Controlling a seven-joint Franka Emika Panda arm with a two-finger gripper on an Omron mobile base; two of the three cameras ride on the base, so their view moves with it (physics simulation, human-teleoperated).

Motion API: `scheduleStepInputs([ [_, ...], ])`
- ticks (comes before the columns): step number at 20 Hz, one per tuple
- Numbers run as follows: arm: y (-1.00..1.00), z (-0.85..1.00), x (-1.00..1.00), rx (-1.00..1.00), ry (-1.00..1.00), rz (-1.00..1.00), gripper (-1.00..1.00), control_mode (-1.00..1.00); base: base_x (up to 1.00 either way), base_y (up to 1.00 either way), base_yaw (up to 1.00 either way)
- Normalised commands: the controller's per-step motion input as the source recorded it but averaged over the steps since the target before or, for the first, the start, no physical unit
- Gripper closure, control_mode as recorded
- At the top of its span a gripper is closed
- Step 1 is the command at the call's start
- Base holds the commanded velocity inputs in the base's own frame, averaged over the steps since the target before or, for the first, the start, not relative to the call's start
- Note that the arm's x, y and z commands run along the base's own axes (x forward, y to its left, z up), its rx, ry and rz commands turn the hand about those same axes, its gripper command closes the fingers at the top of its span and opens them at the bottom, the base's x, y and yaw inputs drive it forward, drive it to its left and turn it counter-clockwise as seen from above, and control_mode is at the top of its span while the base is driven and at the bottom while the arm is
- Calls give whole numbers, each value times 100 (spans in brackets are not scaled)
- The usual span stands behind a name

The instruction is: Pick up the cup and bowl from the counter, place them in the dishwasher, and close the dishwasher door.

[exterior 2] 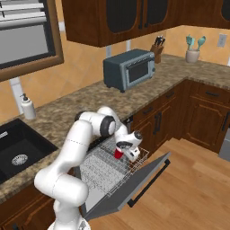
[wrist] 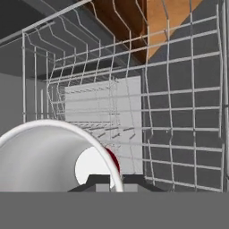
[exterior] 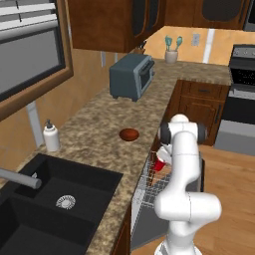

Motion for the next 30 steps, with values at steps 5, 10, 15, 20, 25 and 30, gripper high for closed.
scheduleStepInputs([
  [5,1,-69,37,0,0,1,100,-100,0,0,0],
  [10,0,-76,19,0,0,0,100,-100,0,0,0],
  [15,-1,-82,-3,-1,0,0,-100,-100,0,0,0],
  [20,-58,-78,-86,0,0,0,-100,-100,0,0,0],
  [25,-43,-25,-100,0,-8,0,-100,-100,0,0,0],
  [30,3,54,-96,0,-21,0,-100,-100,0,0,0],
])
